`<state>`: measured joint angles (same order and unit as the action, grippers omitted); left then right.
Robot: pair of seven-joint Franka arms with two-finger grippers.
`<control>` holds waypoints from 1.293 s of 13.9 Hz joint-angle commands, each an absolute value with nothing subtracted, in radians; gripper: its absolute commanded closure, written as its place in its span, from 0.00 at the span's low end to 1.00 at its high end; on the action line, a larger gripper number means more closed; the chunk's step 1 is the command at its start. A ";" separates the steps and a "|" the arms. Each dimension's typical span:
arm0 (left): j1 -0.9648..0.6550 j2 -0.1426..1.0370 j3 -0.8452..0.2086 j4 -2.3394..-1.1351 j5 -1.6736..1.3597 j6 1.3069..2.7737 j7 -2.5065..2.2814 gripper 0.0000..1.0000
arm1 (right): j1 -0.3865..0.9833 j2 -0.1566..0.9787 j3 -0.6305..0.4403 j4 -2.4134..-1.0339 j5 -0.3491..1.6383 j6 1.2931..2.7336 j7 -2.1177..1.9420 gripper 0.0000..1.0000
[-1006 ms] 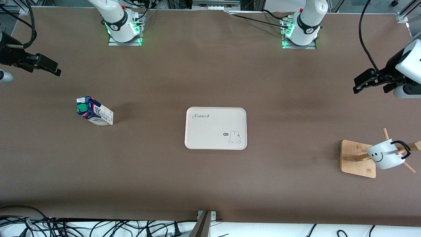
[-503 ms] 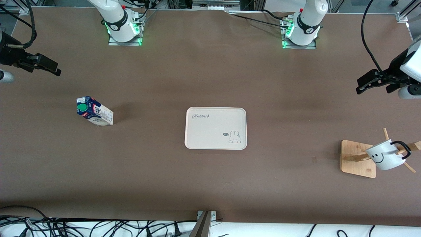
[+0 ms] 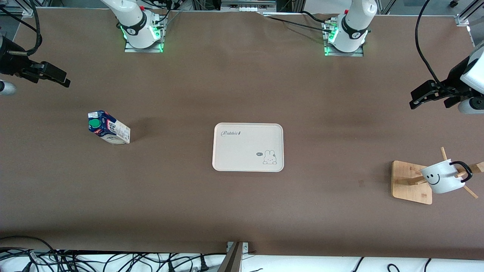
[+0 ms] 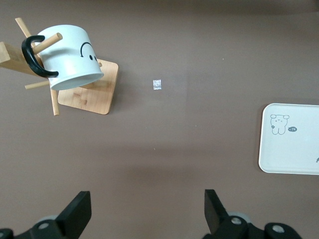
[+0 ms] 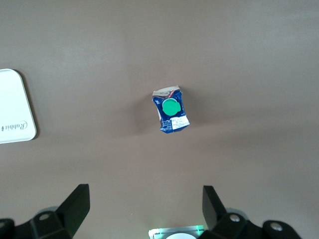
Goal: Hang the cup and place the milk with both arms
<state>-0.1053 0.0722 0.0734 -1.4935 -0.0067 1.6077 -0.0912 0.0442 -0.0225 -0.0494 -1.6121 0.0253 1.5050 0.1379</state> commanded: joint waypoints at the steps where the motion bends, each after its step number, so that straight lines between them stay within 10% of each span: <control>1: -0.098 0.051 0.064 -1.519 0.005 1.621 -0.090 0.00 | 0.035 -0.018 -0.040 -1.594 0.031 1.488 0.137 0.00; 18: -0.152 0.058 0.109 -1.517 0.014 1.617 -0.089 0.00 | 0.035 -0.015 -0.040 -1.594 0.025 1.502 0.137 0.00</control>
